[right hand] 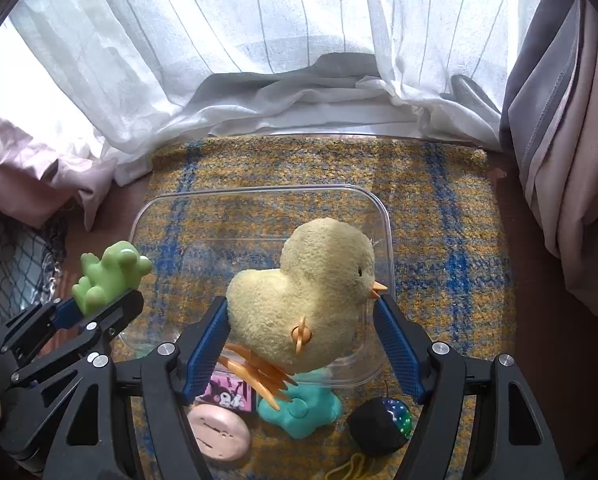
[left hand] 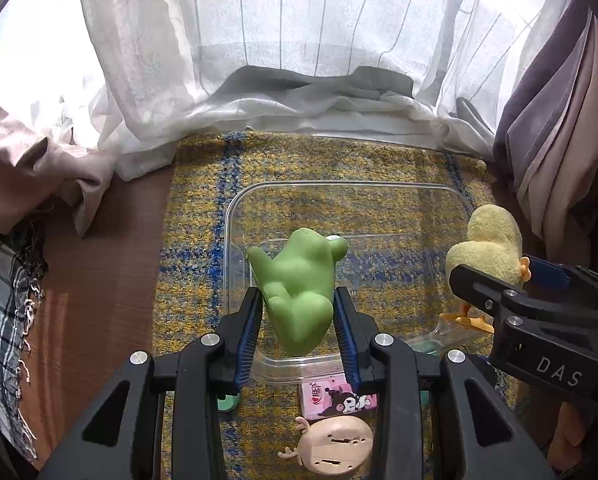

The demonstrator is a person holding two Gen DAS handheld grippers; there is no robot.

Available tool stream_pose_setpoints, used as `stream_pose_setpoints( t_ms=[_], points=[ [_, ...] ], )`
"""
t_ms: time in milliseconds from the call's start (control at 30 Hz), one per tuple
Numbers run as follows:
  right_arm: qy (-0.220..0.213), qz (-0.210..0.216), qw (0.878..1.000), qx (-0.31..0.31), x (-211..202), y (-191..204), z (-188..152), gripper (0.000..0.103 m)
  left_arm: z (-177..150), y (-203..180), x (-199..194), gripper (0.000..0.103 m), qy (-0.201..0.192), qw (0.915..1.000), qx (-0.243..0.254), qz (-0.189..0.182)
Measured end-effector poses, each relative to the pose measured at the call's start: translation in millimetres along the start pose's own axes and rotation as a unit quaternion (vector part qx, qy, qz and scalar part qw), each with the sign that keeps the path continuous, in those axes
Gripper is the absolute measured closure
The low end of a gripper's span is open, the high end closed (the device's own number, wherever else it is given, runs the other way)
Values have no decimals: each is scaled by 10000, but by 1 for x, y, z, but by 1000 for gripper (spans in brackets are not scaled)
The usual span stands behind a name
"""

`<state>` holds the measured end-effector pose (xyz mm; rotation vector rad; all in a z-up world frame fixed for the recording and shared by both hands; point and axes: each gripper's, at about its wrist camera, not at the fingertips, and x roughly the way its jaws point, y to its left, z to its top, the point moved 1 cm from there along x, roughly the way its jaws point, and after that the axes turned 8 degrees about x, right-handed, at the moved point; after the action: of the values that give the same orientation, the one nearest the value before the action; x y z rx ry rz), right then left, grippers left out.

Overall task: Organize objects
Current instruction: 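Carry frog and chick over the clear box and open both tools to drop them, then withdraw both open tools from the clear box back over the mat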

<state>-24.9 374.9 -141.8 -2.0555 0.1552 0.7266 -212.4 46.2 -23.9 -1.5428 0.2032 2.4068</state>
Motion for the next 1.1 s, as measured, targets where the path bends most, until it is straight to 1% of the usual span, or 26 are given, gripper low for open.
stream_pose_setpoints(
  t_ms=[167,467,833,867,967,1100],
  points=[
    [148,-40,9999,-64,16,2,6,30,4,1,16,67,142,9999,-2,6],
    [417,-87,9990,-100,37,1,6,30,2,-4,35,67,351,9994,76,-19],
    [691,-99,9975,-81,52,-2,4,30,2,-4,41,67,404,9991,83,-22],
    [726,-115,9973,-84,53,-3,3,30,2,-4,41,67,395,9992,77,-14],
    [851,-95,9963,-101,56,-2,2,30,3,-4,38,61,360,9993,65,9],
    [800,-130,9967,-58,50,-4,3,27,3,-3,33,55,317,9995,23,45]
  ],
)
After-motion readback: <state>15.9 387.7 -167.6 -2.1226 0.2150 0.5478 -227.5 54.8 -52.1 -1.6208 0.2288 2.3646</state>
